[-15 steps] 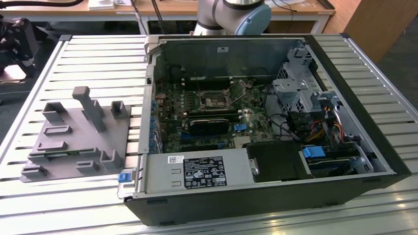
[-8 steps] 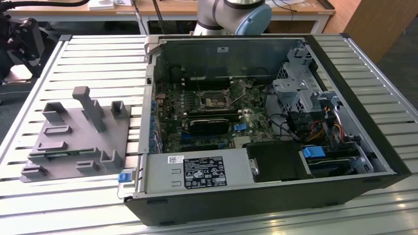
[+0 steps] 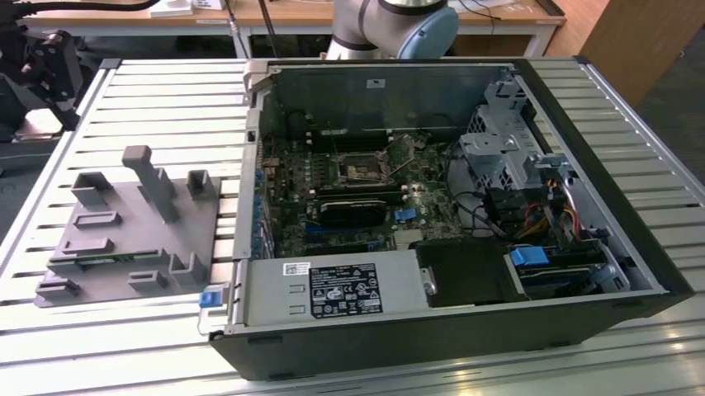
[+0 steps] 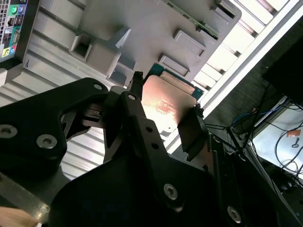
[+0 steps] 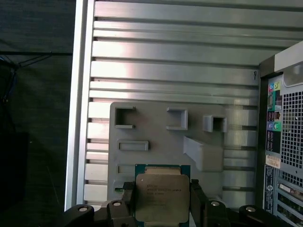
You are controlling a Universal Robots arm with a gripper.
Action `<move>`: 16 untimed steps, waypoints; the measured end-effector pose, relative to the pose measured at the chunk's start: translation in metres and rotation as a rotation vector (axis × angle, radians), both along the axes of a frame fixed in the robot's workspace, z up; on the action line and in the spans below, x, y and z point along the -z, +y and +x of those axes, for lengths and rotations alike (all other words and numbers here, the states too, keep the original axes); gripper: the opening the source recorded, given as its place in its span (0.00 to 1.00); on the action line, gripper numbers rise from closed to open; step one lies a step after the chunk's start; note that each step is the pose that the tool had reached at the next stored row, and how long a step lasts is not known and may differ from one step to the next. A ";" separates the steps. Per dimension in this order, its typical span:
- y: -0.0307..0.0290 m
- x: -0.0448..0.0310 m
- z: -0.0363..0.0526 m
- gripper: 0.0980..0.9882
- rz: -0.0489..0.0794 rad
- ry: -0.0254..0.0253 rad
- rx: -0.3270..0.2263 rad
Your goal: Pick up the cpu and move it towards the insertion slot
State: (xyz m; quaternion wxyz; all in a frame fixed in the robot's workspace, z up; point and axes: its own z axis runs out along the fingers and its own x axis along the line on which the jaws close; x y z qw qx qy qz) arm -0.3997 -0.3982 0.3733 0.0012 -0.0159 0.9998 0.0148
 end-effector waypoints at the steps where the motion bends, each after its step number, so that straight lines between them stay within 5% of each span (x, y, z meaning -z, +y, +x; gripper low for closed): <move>1: 0.0000 0.0000 0.0011 0.50 0.000 0.0000 0.000; 16: 0.0004 0.0000 0.0163 0.50 0.000 -0.0001 0.000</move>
